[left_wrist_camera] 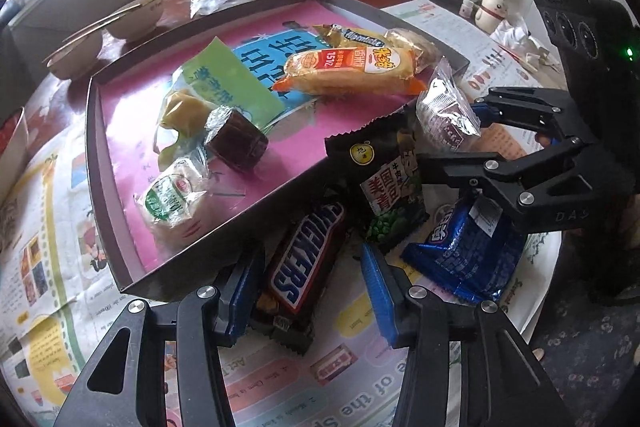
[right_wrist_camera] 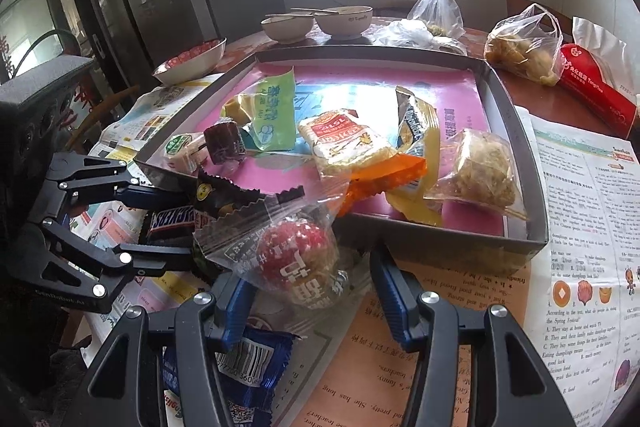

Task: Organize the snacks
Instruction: 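Close left tool on the Snickers bar while right tool grips the clear pastry bag, then lift the Snickers bar over the box with left tool while right tool carries the pastry bag, then lower the Snickers bar into the box and open left tool while right tool releases the pastry bag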

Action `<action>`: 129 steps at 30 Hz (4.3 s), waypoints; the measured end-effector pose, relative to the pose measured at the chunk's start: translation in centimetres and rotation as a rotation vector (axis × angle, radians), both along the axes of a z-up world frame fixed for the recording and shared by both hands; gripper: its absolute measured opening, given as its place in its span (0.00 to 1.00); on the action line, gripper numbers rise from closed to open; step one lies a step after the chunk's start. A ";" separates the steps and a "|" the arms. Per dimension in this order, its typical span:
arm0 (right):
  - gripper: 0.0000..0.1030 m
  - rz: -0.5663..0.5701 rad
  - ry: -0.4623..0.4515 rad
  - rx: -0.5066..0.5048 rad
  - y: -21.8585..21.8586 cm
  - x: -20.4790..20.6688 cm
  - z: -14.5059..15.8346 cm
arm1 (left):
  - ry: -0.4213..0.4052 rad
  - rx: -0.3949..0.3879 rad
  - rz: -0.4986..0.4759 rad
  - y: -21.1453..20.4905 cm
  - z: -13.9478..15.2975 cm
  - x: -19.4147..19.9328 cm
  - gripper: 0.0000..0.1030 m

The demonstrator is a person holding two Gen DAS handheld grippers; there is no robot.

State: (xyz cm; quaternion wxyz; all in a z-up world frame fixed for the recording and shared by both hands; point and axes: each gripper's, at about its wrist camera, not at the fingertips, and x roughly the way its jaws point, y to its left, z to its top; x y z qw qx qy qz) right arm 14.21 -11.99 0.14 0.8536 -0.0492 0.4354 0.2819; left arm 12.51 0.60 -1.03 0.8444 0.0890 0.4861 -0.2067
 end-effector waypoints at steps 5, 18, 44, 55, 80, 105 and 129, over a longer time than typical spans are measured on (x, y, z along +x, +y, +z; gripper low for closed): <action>0.47 0.000 -0.010 0.013 -0.1 -0.2 0.3 | -0.005 0.037 0.085 -0.4 0.0 -0.1 0.36; 0.36 -0.023 -0.029 0.093 -1.1 -0.4 1.7 | 0.024 -0.182 0.228 1.2 0.2 -1.3 0.29; 0.36 -0.058 -0.110 0.154 -2.7 -0.1 5.3 | -0.077 -0.248 0.340 4.2 5.5 -0.2 0.28; 0.36 -0.089 -0.097 0.157 -3.6 1.7 5.3 | -0.086 -0.249 0.311 3.0 6.7 2.9 0.28; 0.36 -0.130 -0.057 0.125 -3.5 4.9 4.5 | -0.047 -0.248 0.286 1.5 5.7 7.2 0.28; 0.37 -0.126 -0.030 0.079 -1.2 6.7 3.6 | -0.013 -0.255 0.279 1.5 4.5 8.2 0.28; 0.54 -0.116 -0.042 0.115 -1.6 5.5 4.5 | -0.033 -0.220 0.272 0.9 4.6 7.9 0.34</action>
